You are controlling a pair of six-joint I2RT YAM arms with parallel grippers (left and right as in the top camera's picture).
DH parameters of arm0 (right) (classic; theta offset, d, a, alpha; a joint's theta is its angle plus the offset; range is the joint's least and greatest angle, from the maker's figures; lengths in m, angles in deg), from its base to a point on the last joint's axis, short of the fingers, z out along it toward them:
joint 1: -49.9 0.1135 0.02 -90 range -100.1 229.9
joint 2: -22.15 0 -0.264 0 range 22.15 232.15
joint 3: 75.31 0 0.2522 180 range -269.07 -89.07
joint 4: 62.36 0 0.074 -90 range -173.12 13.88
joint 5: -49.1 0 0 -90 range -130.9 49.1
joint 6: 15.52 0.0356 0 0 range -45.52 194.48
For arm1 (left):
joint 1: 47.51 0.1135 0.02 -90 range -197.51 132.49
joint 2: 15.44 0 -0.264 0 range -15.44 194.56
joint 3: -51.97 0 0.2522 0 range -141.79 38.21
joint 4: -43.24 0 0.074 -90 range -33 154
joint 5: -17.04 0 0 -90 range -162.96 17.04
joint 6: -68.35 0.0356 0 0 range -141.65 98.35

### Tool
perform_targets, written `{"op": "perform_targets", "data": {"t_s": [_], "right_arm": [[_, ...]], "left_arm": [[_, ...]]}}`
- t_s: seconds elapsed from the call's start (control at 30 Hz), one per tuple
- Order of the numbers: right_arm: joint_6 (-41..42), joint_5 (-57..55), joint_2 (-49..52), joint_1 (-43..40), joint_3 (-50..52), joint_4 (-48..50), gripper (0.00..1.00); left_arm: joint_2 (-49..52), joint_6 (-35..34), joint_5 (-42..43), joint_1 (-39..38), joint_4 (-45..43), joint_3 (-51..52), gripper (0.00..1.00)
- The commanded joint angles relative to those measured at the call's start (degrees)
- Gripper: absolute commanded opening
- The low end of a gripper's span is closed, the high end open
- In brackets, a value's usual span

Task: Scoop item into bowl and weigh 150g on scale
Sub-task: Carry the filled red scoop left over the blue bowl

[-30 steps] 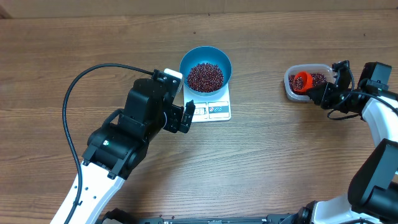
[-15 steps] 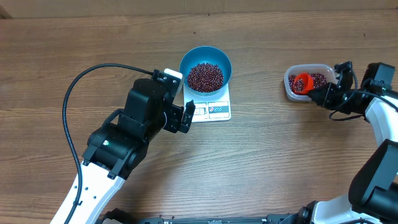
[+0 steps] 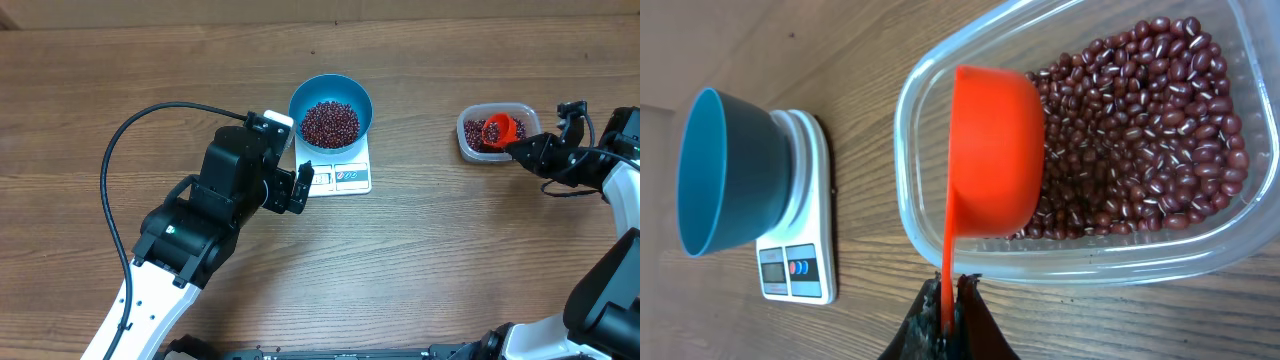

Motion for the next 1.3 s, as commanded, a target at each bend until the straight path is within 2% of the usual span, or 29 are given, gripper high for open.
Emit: {"op": "perform_targets", "data": {"t_s": [0.0, 0.2, 0.43, 0.63, 0.77, 1.13, 1.27], "right_arm": [[0.20, 2.78, -3.23, -0.98, -1.86, 0.13, 0.04], [0.20, 7.21, -5.29, -1.36, -1.86, 0.09, 0.04], [0.20, 18.80, -5.79, -1.29, -1.86, -2.01, 0.04], [0.17, 18.80, -5.79, 0.74, -1.86, -4.48, 0.04], [0.15, 18.78, -5.79, 4.55, -1.86, -4.57, 0.04], [0.24, 18.58, -5.77, 21.84, -1.86, -0.68, 0.04], [9.92, 15.39, -5.77, 27.71, -1.86, 7.28, 0.04]], "left_arm": [[0.00, -0.39, 0.50, 0.31, -0.04, -0.09, 1.00], [0.00, -0.39, 0.50, 0.31, -0.04, -0.09, 1.00], [0.00, -0.39, 0.50, 0.31, -0.04, -0.09, 1.00], [0.00, -0.39, 0.50, 0.31, -0.04, -0.09, 1.00], [0.00, -0.39, 0.50, 0.31, -0.07, -0.09, 1.00], [0.00, -0.39, 0.50, 0.31, -0.04, -0.09, 1.00], [0.00, -0.39, 0.50, 0.31, -0.04, -0.09, 1.00]]}}
